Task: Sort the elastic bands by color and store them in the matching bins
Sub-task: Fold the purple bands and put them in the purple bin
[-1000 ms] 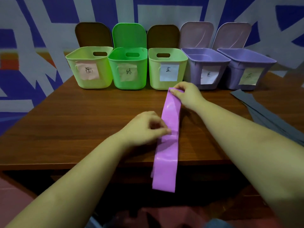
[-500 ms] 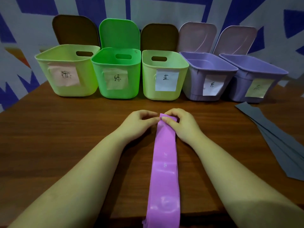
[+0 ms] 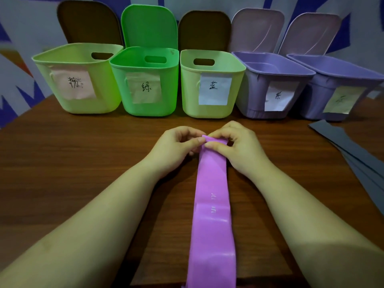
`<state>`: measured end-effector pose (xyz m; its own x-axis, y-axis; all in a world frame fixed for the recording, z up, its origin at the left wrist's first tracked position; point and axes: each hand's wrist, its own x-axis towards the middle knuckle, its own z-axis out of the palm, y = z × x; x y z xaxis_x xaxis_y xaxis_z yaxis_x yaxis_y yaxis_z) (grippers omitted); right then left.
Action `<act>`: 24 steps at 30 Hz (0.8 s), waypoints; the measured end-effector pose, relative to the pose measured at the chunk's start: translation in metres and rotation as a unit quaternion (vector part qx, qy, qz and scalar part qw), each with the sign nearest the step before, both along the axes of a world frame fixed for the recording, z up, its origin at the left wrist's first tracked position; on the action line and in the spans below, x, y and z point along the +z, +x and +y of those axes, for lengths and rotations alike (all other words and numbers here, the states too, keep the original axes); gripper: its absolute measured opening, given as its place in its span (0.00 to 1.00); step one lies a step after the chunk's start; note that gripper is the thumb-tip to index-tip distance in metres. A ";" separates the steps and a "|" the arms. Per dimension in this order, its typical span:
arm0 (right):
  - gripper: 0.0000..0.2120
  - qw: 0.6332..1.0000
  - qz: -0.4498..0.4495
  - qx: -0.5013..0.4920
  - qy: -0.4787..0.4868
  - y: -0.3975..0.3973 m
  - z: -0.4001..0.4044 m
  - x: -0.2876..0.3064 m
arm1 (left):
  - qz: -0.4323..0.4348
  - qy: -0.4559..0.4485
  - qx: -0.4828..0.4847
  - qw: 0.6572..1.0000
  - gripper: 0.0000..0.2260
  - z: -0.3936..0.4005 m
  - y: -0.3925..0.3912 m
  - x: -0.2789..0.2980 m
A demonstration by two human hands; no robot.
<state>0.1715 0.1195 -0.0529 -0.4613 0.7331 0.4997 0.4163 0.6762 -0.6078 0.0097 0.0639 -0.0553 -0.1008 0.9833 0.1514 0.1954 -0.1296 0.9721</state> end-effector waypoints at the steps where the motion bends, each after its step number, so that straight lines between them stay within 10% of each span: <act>1: 0.08 1.000 -0.004 -0.002 0.003 0.000 0.000 0.000 | -0.002 0.002 0.000 1.000 0.04 0.000 0.000 0.000; 24: 0.06 0.983 0.056 -0.013 -0.175 0.012 0.010 -0.006 | 0.037 -0.064 -0.044 0.996 0.03 0.017 0.007 0.008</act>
<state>0.1836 0.1299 -0.0591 -0.3956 0.8802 0.2622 0.3475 0.4077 -0.8444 0.0164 0.0813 -0.0473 -0.0064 0.9996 0.0288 0.2596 -0.0262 0.9654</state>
